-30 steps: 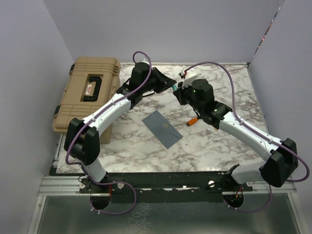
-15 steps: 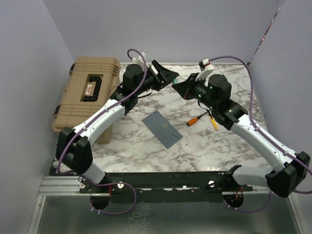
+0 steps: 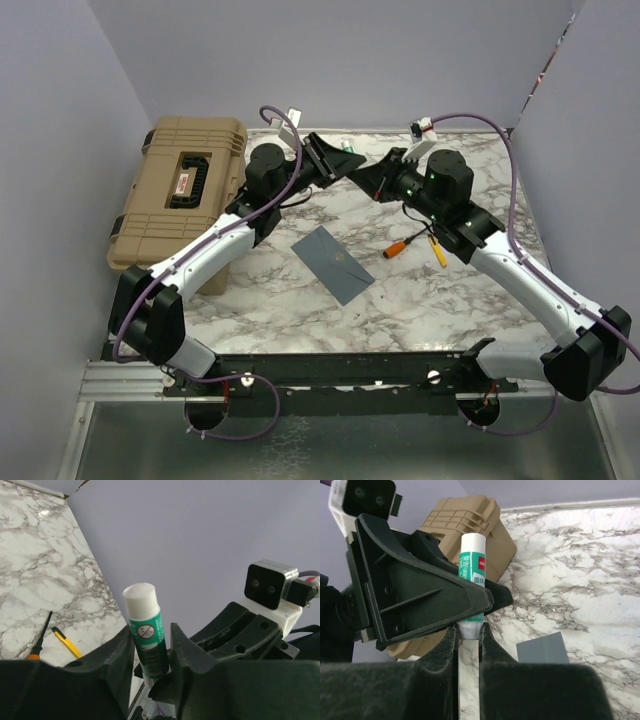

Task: Place the letter into the envelope and seal it

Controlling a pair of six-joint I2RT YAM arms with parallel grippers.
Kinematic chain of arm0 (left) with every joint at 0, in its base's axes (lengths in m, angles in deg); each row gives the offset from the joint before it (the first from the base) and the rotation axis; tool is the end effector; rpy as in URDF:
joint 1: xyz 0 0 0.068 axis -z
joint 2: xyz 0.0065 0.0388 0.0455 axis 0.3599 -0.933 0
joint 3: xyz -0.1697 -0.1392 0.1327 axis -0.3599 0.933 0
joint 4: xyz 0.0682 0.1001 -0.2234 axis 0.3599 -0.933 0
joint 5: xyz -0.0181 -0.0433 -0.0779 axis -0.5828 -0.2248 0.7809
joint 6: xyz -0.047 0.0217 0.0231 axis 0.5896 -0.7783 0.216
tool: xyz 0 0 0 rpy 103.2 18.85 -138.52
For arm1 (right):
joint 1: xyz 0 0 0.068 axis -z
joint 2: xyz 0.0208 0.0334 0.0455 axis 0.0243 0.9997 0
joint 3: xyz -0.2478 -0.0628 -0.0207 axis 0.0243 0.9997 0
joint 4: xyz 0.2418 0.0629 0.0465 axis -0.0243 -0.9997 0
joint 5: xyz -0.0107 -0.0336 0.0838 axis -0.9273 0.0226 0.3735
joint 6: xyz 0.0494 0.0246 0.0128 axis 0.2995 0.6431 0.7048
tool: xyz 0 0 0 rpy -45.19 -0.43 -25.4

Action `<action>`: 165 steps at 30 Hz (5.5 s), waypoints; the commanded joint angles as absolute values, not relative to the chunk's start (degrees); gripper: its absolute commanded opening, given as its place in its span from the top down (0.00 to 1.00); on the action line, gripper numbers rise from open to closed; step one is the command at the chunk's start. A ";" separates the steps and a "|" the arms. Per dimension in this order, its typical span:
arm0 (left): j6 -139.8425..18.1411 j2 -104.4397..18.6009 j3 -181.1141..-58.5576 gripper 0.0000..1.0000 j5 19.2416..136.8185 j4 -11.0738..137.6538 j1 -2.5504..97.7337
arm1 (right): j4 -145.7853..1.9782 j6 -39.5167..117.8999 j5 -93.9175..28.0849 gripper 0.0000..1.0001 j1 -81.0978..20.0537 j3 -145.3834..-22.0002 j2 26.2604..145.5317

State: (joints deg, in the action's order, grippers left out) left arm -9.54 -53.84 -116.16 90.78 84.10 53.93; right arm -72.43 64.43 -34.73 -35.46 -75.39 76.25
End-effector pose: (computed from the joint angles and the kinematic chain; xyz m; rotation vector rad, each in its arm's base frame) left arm 0.2938 -0.2065 0.3544 -0.1070 1.7136 -1.5731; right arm 0.2423 0.1687 0.3803 -0.1121 1.7488 0.9464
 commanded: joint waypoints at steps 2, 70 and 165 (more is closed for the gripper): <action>-15.65 -50.52 -112.24 0.82 94.60 83.69 54.84 | -64.44 66.32 -34.41 0.99 -34.32 -75.29 77.05; -59.80 -45.34 -101.67 1.00 101.56 88.51 54.60 | -106.29 67.56 -52.69 0.58 -15.90 -61.52 97.18; -78.55 -49.37 -111.69 1.00 109.64 73.54 56.42 | -90.03 67.56 16.48 0.99 -18.17 -87.77 87.79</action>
